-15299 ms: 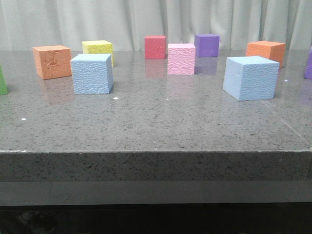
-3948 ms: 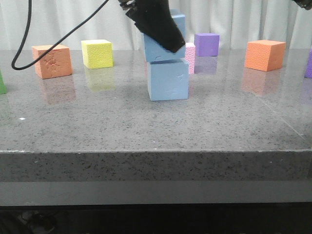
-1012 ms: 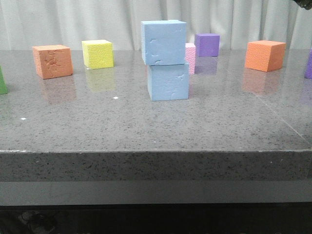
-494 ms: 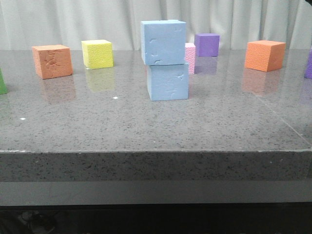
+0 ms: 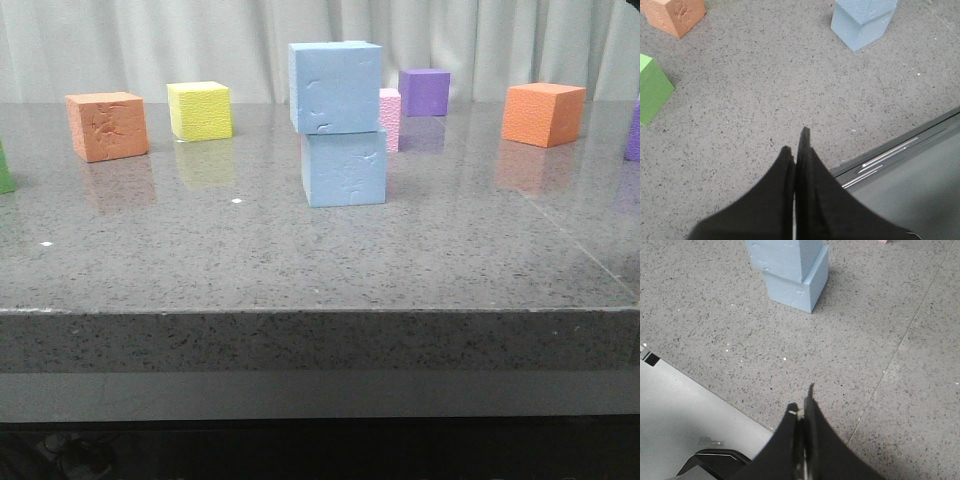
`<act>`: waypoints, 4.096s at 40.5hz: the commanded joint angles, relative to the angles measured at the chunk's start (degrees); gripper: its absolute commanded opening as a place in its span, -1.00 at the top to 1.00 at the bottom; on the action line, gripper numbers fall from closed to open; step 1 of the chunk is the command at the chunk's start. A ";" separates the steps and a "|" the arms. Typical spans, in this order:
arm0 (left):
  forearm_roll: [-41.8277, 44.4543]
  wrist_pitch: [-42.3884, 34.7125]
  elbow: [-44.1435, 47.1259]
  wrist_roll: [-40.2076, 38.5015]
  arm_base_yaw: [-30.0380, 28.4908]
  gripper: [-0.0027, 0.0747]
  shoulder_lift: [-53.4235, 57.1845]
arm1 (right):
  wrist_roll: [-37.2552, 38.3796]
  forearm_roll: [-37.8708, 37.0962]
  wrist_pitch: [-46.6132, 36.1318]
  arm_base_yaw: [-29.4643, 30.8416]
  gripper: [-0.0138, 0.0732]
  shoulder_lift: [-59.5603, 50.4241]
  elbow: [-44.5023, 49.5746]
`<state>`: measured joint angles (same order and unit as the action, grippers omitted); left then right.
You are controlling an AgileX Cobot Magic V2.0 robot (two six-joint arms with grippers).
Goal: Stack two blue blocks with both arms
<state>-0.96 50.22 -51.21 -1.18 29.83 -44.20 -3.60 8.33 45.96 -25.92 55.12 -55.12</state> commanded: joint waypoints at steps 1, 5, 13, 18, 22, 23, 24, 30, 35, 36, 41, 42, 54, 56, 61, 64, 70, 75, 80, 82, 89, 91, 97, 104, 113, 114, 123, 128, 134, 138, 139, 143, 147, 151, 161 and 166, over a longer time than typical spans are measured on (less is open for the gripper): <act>0.36 -5.38 0.08 -0.72 -0.21 0.98 1.73 | -0.39 0.46 -2.72 0.03 0.95 -0.43 -1.29; 3.54 -12.21 4.58 -0.25 -3.20 0.98 6.36 | -0.39 0.46 -2.67 0.03 0.95 -0.43 -1.29; 7.07 -34.34 23.66 -0.25 -14.00 0.98 19.52 | -0.39 0.53 -2.66 0.03 0.95 -0.43 -1.29; 5.22 -43.72 34.87 -0.25 -18.78 0.98 27.87 | -0.39 0.53 -2.66 0.03 0.95 -0.43 -1.29; 4.65 -48.18 42.55 -0.25 -21.05 0.98 34.28 | -0.39 0.53 -2.66 0.03 0.95 -0.43 -1.29; 4.15 -49.28 44.41 -0.25 -21.60 0.98 35.40 | -0.39 0.53 -2.66 0.03 0.95 -0.43 -1.29; 3.05 -50.22 45.68 -0.25 -21.97 0.98 36.77 | -0.39 0.53 -2.66 0.03 0.95 -0.43 -1.29; -3.52 -50.90 51.55 -0.25 -25.09 0.98 42.12 | -0.39 0.53 -2.66 0.03 0.95 -0.43 -1.29; -4.29 -49.89 53.69 -0.25 -25.64 0.98 45.84 | -0.39 0.53 -2.66 0.03 0.95 -0.43 -1.29; -4.14 -49.57 53.69 -0.25 -25.51 0.98 46.06 | -0.39 0.53 -2.66 0.03 0.95 -0.43 -1.29; -3.18 -49.86 53.69 -0.25 -24.62 0.98 45.92 | -0.39 0.53 -2.64 0.03 0.95 -0.43 -1.29; -3.18 -50.22 53.69 -0.25 -24.31 0.98 45.92 | -0.39 0.53 -2.64 0.03 0.95 -0.43 -1.29; -3.18 -50.22 53.69 -0.25 -23.78 0.98 45.80 | -0.39 0.53 -2.53 0.03 0.95 -0.43 -1.29; -3.18 -50.22 53.69 -0.25 -23.78 0.98 45.80 | -0.39 0.53 -2.53 0.03 0.95 -0.43 -1.29; -3.18 -50.22 53.69 -0.25 -24.55 0.98 45.80 | -0.39 0.53 -2.48 0.03 0.95 -0.43 -1.29; -3.18 -50.22 53.69 -0.25 -24.65 0.98 45.80 | -0.39 0.53 -2.48 0.03 0.95 -0.43 -1.29; -3.18 -50.22 53.69 -0.25 -24.65 0.98 45.80 | -0.39 0.53 -2.48 0.03 0.95 -0.43 -1.29; -3.18 -50.22 53.69 -0.25 -24.65 0.98 45.80 | -0.39 0.53 -2.48 0.03 0.95 -0.43 -1.29; -3.18 -50.22 53.69 -0.25 -24.65 0.98 45.80 | -0.39 0.53 -2.48 0.03 0.95 -0.43 -1.29; -3.18 -50.22 53.69 -0.25 -24.65 0.98 45.80 | -0.39 0.53 -2.48 0.03 0.95 -0.43 -1.29; -3.18 -50.22 53.69 -0.25 -24.65 0.98 45.80 | -0.39 -1.50 -3.51 2.00 0.95 -2.19 0.29; -3.18 -50.22 53.69 -0.25 -24.65 0.98 45.80 | -0.39 -1.99 -5.25 5.10 0.95 -4.51 1.87; -3.18 -50.22 53.69 -0.25 -24.55 0.98 45.80 | -0.39 -1.40 -14.10 15.39 0.94 -14.87 10.88; -3.18 -50.22 53.69 -0.25 -24.55 0.98 45.80 | -2.22 -2.54 -28.49 23.90 0.94 -31.07 26.16; -3.18 -50.22 53.69 -0.25 -24.55 0.98 45.80 | -2.16 -1.04 -43.19 27.60 0.94 -48.28 46.29; -3.18 -50.22 53.69 -0.25 -24.55 0.98 45.80 | -2.16 -0.62 -44.04 27.84 0.94 -49.75 48.07; -3.18 -50.22 53.69 -0.25 -24.55 0.98 45.80 | -2.12 1.17 -47.92 28.40 0.94 -56.53 56.67; -3.18 -50.22 53.69 -0.25 -24.55 0.98 45.80 | -2.12 1.17 -46.62 28.40 0.94 -56.87 56.61; -3.18 -50.22 53.69 -0.25 -24.55 0.98 45.80 | -2.12 1.17 -46.57 28.40 0.94 -56.80 56.61; -3.18 -50.22 53.69 -0.25 -24.55 0.98 45.80 | -2.12 1.17 -46.69 28.40 0.94 -56.80 56.61; -3.18 -50.22 53.69 -0.25 -24.55 0.98 45.80 | -2.12 1.17 -46.75 28.40 0.94 -56.80 56.61; -3.18 -50.22 53.69 -0.25 -24.55 0.98 45.80 | -2.12 1.17 -46.95 28.40 0.94 -56.87 56.61; -3.18 -50.22 53.69 -0.25 -24.55 0.98 45.80 | 0.84 -2.29 -48.61 27.74 0.94 -56.87 56.61; -3.18 -50.22 53.69 -0.25 -24.55 0.98 45.80 | 8.55 -9.42 -49.87 26.49 0.94 -56.87 56.61; -3.18 -50.22 53.69 -0.25 -24.55 0.98 45.80 | 12.06 -9.63 -49.78 26.24 0.94 -56.87 56.66; -3.18 -50.22 53.69 -0.25 -24.55 0.98 45.80 | 12.06 -9.63 -49.78 26.24 0.94 -56.87 56.66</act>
<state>-4.03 4.70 0.38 -1.18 5.24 0.28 8.35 -0.62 1.07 0.29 -0.56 1.59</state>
